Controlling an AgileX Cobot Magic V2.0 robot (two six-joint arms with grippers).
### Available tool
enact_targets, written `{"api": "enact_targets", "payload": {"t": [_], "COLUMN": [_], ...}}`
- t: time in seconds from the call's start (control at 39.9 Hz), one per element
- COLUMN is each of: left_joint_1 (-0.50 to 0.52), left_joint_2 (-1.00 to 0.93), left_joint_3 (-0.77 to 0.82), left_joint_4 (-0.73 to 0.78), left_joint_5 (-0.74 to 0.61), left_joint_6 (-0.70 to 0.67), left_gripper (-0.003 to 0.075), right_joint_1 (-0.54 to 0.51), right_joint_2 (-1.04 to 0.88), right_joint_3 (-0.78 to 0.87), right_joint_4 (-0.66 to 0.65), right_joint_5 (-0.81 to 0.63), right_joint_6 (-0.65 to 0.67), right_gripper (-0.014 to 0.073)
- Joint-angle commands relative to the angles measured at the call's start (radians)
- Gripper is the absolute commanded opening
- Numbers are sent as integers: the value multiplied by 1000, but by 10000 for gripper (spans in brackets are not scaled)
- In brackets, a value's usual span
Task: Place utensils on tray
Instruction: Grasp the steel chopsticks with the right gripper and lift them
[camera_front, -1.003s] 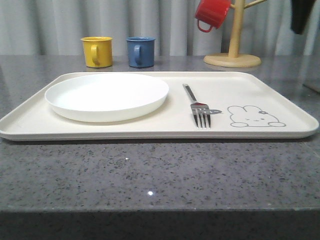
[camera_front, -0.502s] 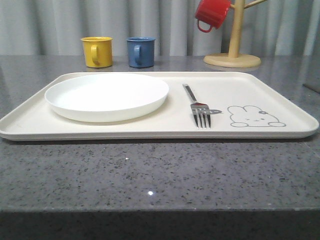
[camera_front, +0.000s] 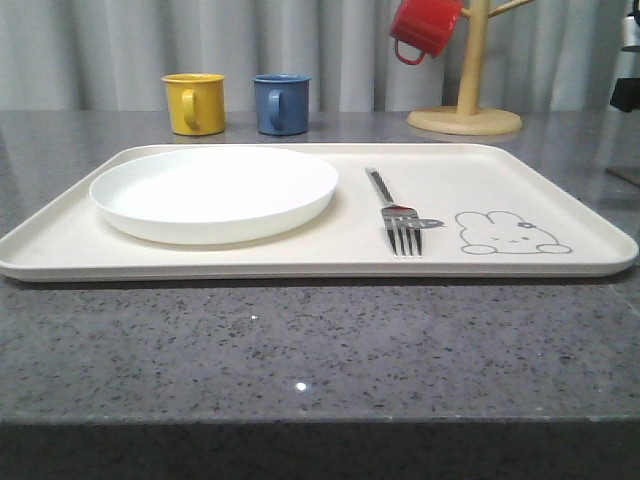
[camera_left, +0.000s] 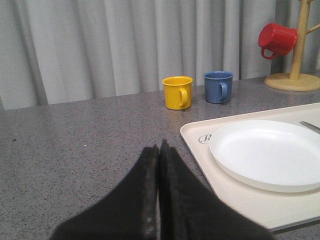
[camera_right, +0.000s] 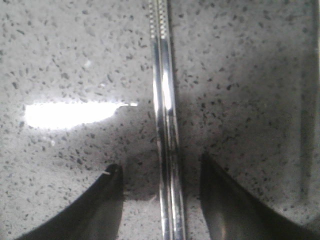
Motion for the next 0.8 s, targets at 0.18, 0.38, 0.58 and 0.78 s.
{"api": "enact_targets", "payload": {"t": [0.18, 0.38, 0.58, 0.78], "left_joint_1": [-1, -1, -1, -1], "left_joint_2": [13, 13, 13, 13], "left_joint_3": [-24, -24, -24, -24], "left_joint_4": [-10, -10, -10, -10], "left_joint_5": [-82, -82, -82, -82], "left_joint_6": [-12, -12, -12, -12], "left_gripper": [-18, -18, -18, -18], "right_joint_1": [0, 0, 0, 19], "right_joint_2": [-24, -28, -70, -153], "right_joint_3": [-18, -18, -47, -98], "right_joint_4": [-1, -1, -5, -5], "right_joint_5": [-13, -11, 12, 54], "right_joint_6": [-12, -12, 5, 101], "right_gripper": [158, 17, 20, 20]}}
